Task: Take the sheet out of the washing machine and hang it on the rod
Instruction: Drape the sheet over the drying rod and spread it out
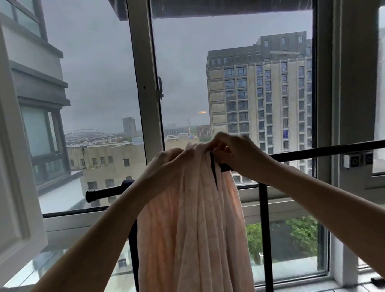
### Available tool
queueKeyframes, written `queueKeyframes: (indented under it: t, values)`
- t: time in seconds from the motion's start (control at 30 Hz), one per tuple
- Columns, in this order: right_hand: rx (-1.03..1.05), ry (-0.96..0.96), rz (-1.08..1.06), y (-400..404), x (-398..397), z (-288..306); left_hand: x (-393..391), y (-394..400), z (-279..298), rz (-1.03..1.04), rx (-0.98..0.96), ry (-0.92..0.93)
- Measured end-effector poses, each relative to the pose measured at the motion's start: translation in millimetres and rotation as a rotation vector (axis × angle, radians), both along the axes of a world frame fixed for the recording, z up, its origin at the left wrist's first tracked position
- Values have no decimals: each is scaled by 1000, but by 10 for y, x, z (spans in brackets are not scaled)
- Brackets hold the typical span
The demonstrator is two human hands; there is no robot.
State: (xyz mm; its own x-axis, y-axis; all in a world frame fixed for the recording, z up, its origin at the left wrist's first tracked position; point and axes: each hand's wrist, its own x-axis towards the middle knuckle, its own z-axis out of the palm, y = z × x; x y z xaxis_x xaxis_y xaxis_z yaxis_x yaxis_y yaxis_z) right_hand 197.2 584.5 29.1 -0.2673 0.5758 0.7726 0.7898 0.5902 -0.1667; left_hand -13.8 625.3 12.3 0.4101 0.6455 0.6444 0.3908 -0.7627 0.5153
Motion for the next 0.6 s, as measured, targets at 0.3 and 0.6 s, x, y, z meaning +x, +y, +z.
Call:
queueKeyframes:
  t: [0.3,0.6]
  values:
    - [-44,437,-115,-199,909,249,316,-108,-42,246,158,255]
    - [-55,735,-362,-75,1863,506,533,-202,-18,343,139,267]
